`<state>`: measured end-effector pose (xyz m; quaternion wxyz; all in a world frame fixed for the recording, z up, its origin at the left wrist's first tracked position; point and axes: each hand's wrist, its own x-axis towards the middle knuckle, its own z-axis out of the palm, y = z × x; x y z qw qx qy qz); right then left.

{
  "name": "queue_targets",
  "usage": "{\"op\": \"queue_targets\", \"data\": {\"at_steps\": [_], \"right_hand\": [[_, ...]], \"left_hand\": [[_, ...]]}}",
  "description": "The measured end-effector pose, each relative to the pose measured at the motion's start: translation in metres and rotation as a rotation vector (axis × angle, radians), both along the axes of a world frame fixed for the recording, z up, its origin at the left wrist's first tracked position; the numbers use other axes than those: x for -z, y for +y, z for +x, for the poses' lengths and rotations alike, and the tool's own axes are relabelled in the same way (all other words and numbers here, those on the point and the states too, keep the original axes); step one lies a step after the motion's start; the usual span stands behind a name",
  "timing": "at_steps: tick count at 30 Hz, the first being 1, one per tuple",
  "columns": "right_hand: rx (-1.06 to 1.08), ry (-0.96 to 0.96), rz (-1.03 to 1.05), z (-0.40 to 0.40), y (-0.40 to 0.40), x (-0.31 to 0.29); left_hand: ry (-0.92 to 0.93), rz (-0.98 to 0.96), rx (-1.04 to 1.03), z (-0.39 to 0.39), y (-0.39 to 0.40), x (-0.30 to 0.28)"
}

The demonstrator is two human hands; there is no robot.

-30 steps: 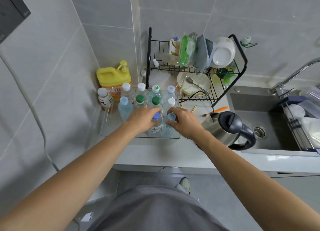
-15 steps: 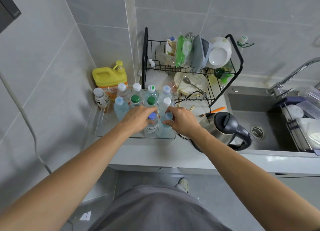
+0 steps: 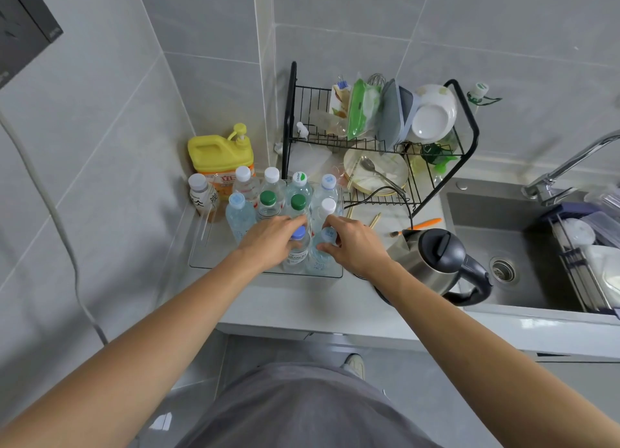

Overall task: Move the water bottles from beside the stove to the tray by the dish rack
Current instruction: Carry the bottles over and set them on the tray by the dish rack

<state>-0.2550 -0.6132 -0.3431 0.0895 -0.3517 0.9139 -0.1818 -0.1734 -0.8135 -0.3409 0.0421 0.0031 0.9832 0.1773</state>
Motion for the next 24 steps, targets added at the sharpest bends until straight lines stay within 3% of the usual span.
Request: {"op": "queue_targets", "data": {"at_steps": [6,10,18,24], "right_hand": [[0.033,-0.059,0.011,0.002,0.001,-0.002],[0.064,-0.08,-0.03,0.003,0.006,-0.011],[0.28,0.223,-0.097,0.008,0.044,-0.057],[0.485,0.348,-0.07,0.011,0.132,-0.098]], "left_hand": [[0.02,0.002,-0.056,0.005,-0.001,-0.005],[0.129,0.012,-0.151,0.006,-0.002,-0.02],[0.386,-0.047,-0.014,-0.021,0.024,-0.072],[0.39,-0.111,0.139,-0.062,0.109,-0.117]]}}
